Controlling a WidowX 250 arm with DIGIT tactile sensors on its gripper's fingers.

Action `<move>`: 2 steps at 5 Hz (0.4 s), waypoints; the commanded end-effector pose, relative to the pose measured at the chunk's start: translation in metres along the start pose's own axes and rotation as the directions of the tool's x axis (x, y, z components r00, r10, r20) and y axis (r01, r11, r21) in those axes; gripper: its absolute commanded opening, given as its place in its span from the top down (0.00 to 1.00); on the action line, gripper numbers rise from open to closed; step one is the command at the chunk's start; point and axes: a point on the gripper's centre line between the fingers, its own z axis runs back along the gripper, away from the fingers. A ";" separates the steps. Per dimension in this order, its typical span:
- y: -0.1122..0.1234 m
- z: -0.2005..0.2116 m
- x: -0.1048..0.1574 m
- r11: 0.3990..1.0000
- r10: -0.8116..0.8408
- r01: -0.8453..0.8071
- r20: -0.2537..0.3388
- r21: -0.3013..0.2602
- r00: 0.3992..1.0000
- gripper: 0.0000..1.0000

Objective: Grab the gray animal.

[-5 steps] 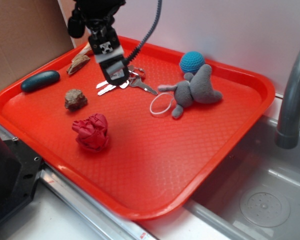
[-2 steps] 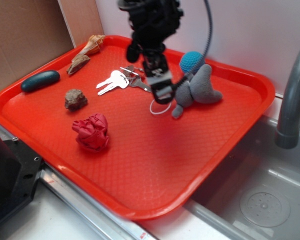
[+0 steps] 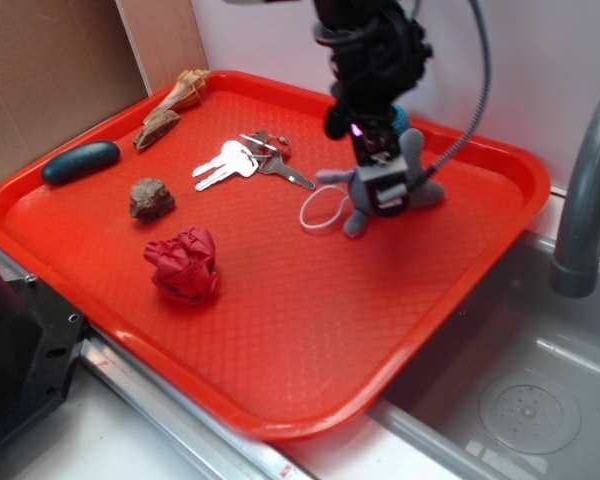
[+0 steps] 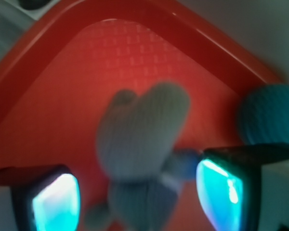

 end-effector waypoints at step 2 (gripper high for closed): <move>-0.009 0.010 0.009 1.000 0.009 -0.009 -0.001 0.004 1.000 1.00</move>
